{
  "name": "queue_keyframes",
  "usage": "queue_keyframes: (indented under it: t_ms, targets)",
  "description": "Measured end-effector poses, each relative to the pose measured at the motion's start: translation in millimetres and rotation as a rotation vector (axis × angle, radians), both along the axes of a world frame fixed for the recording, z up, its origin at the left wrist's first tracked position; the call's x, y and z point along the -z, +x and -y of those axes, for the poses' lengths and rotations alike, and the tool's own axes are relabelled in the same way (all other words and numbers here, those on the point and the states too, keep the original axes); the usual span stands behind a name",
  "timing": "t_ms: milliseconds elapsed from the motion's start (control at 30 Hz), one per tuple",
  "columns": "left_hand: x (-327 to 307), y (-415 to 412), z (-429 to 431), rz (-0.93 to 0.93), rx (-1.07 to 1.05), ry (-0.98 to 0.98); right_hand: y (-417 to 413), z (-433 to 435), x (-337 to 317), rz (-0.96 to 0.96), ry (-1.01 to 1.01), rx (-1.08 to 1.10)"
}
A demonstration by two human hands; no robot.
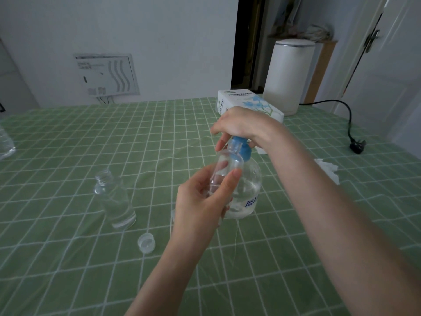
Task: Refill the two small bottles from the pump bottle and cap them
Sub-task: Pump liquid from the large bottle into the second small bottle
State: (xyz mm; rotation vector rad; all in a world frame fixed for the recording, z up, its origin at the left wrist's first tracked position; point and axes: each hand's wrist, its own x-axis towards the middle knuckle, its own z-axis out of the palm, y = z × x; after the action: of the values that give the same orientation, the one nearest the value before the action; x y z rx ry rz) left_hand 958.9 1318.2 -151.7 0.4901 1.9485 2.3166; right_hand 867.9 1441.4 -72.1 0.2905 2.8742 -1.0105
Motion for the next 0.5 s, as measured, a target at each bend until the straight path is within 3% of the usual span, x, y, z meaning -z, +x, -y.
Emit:
queue_keyframes:
  t_ms: [500]
  targets:
    - [2.3, 0.5, 0.5, 0.013, -0.016, -0.031, -2.3, 0.5, 12.6, 0.041, -0.075, 0.002]
